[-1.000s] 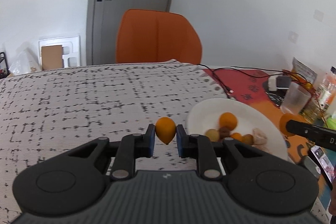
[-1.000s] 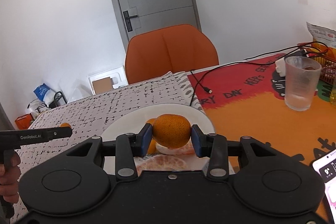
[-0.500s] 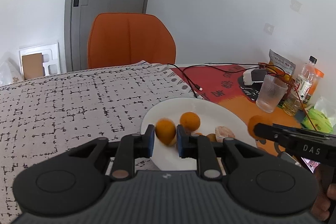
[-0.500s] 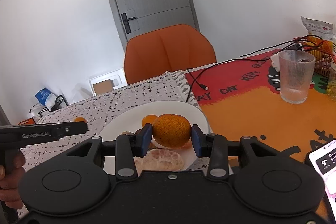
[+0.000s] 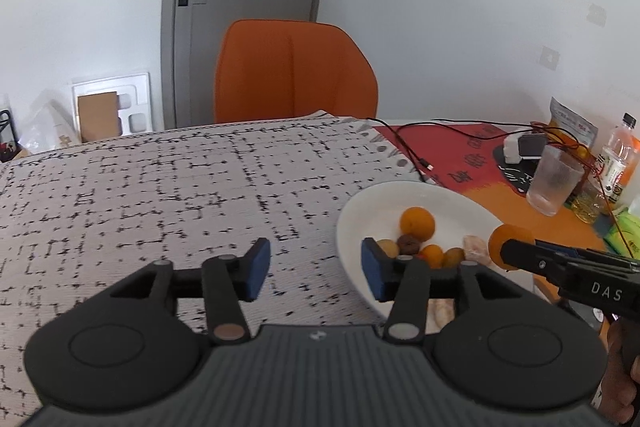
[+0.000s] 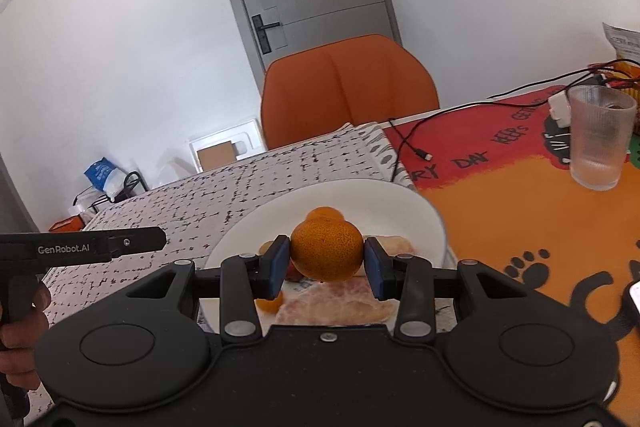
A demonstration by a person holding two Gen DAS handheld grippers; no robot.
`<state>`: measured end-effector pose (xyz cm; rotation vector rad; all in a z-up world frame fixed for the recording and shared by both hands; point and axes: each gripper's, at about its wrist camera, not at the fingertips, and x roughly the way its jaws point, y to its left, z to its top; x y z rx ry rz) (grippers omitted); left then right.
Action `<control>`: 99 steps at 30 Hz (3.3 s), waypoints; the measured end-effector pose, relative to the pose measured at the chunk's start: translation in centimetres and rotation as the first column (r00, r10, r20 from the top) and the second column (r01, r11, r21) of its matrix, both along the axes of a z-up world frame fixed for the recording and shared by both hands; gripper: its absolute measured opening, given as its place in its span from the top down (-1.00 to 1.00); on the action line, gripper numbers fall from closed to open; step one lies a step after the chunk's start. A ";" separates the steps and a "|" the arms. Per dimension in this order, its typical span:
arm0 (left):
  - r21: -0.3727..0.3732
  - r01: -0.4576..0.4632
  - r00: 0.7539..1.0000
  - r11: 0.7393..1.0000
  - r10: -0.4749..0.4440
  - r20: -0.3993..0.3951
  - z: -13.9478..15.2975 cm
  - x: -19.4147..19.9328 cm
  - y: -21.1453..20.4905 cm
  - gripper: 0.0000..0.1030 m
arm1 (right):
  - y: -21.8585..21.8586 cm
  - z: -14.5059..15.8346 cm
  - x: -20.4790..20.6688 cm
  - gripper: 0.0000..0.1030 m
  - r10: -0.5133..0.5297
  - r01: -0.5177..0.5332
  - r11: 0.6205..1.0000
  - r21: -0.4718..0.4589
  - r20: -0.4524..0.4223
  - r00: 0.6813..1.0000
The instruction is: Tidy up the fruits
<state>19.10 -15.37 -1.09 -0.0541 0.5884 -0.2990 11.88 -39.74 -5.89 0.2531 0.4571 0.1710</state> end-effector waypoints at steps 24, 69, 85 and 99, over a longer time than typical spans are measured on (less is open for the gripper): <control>0.005 -0.149 0.987 0.989 0.148 0.067 2.0 -3.4 6.3 -0.69 | 1.7 2.0 -0.7 -0.31 0.007 -0.007 1.000 0.028 0.022 1.000; 0.077 -0.266 0.961 0.961 0.258 0.096 5.9 -15.7 13.5 -1.00 | 4.7 5.5 -10.1 -1.00 0.130 -0.131 0.990 0.054 0.032 0.991; 0.051 -0.299 0.952 0.953 0.295 0.077 4.0 -18.0 15.9 -1.00 | 7.7 5.2 -11.6 -1.00 0.180 -0.180 0.983 -0.022 0.017 0.983; 0.069 -0.301 0.953 0.951 0.298 0.050 3.2 -17.8 15.9 -1.00 | 8.1 4.4 -11.2 -1.00 0.186 -0.187 0.982 -0.019 -0.028 0.982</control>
